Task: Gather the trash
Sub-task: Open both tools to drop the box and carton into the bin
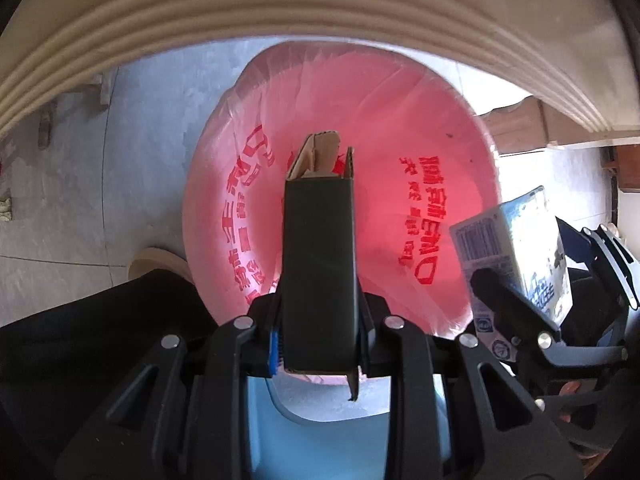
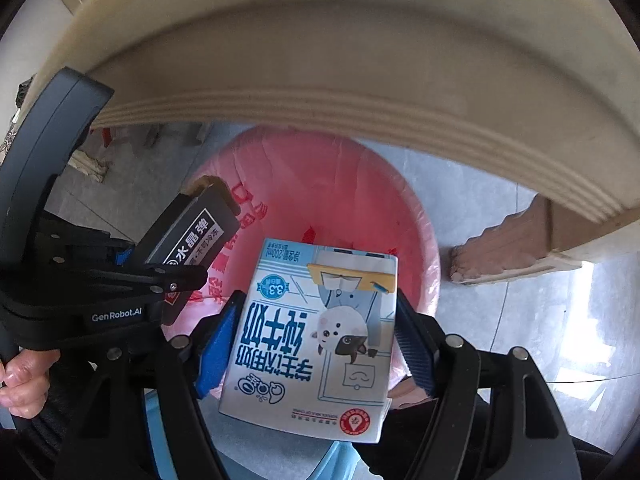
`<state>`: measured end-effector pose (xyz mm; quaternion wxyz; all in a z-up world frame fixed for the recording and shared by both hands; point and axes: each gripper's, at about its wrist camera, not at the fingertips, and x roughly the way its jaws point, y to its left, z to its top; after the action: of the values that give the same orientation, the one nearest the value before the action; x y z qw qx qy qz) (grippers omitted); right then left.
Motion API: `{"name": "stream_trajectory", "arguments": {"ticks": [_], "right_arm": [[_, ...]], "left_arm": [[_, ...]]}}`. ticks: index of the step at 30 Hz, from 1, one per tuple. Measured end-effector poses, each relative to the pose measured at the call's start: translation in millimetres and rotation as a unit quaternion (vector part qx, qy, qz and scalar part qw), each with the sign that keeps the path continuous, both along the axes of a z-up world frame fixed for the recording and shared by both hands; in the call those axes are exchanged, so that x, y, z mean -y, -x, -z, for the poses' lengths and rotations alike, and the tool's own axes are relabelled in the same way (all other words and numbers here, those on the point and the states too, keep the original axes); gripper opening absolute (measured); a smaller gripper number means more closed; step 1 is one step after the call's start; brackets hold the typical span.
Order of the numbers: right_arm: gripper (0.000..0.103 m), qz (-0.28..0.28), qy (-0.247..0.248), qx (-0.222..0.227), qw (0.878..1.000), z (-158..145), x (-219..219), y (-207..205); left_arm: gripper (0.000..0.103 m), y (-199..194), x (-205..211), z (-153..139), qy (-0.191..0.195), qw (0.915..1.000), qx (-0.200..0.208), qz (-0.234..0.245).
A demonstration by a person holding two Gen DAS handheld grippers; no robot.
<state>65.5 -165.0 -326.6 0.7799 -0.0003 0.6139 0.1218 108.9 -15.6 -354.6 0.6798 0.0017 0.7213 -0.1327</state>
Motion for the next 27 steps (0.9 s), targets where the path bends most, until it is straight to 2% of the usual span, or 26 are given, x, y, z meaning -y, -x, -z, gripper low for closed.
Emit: {"name": "stream_trajectory", "arguments": {"ticks": [6, 7, 8, 11, 13, 21, 23, 27], "right_arm": [[0.072, -0.011, -0.005, -0.015, 1.0, 16.8, -1.3, -8.0], [0.072, -0.012, -0.004, -0.017, 1.0, 18.5, -2.3, -8.7], [0.072, -0.014, -0.003, -0.019, 1.0, 20.2, -3.4, -9.9], [0.082, -0.015, 0.004, -0.021, 1.0, 24.1, -4.1, -13.0], [0.082, -0.013, 0.001, -0.023, 1.0, 22.3, -6.8, -11.6], [0.082, -0.011, -0.001, -0.028, 1.0, 25.3, -6.2, -11.6], [0.082, -0.012, 0.001, -0.027, 1.0, 24.6, -6.9, -12.0], [0.082, -0.016, 0.004, -0.022, 1.0, 21.4, -8.6, -10.9]], "left_arm": [[0.027, -6.4, -1.8, 13.3, -0.007, 0.9998, -0.017, -0.003], [0.031, -7.7, -0.8, 13.8, -0.012, 0.9998, -0.014, 0.0], [0.043, -8.1, -0.2, 14.5, -0.018, 0.9997, -0.014, 0.003], [0.048, -11.0, -0.5, 14.1, -0.035, 0.9994, -0.003, 0.005], [0.054, -12.7, -1.1, 14.0, -0.033, 0.9994, -0.004, 0.004], [0.056, -12.7, -1.3, 10.4, -0.038, 0.9992, 0.005, 0.006], [0.061, -11.2, -1.5, 8.9, -0.035, 0.9994, 0.005, 0.005], [0.062, -5.1, 0.0, 4.3, -0.036, 0.9992, 0.015, 0.01]]}}
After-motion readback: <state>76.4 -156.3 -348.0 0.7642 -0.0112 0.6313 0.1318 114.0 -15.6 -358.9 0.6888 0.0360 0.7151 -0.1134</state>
